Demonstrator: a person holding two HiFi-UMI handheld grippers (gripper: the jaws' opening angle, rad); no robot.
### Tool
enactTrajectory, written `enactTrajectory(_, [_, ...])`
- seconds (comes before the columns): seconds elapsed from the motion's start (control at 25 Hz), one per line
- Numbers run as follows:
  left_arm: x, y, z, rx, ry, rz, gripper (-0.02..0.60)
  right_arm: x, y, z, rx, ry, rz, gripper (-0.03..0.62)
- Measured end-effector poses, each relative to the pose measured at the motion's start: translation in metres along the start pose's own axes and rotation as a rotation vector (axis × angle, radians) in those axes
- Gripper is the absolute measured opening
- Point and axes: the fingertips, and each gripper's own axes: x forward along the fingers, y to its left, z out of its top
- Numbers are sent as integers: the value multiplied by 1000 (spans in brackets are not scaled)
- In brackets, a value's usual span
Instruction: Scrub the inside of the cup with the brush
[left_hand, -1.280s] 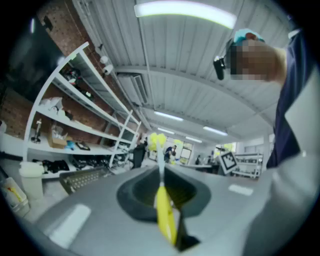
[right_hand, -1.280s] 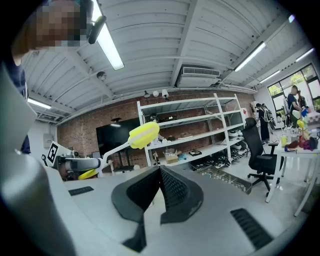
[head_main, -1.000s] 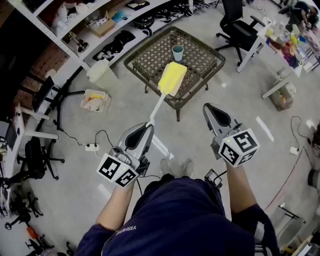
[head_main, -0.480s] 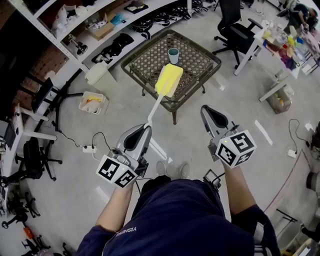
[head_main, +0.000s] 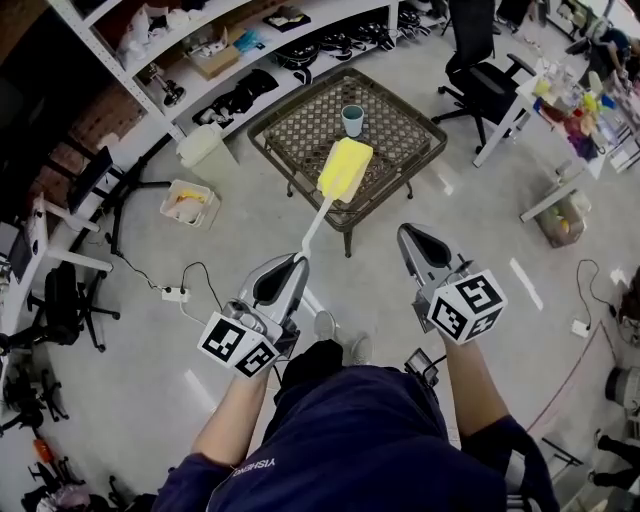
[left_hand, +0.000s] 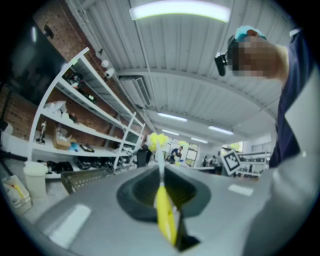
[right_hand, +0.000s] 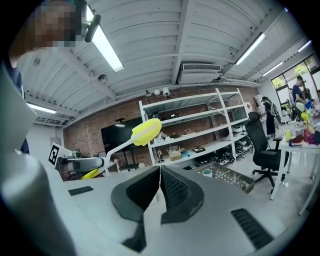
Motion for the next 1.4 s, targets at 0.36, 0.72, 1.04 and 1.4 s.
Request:
enactTrajectory(0.36, [28, 37, -3, -24, 5, -9, 25, 37, -26, -1, 11, 22, -15, 8])
enactTrajectory(0.72, [72, 129, 5, -47, 30, -27, 26, 130, -58, 6, 24, 43, -31, 7])
enactTrajectory(1.04, [112, 197, 19, -42, 69, -74, 26, 200, -83, 23, 31, 40, -57, 7])
enactTrajectory(1.4, [150, 238, 18, -67, 104, -94, 26, 240, -119, 28, 46, 55, -102, 7])
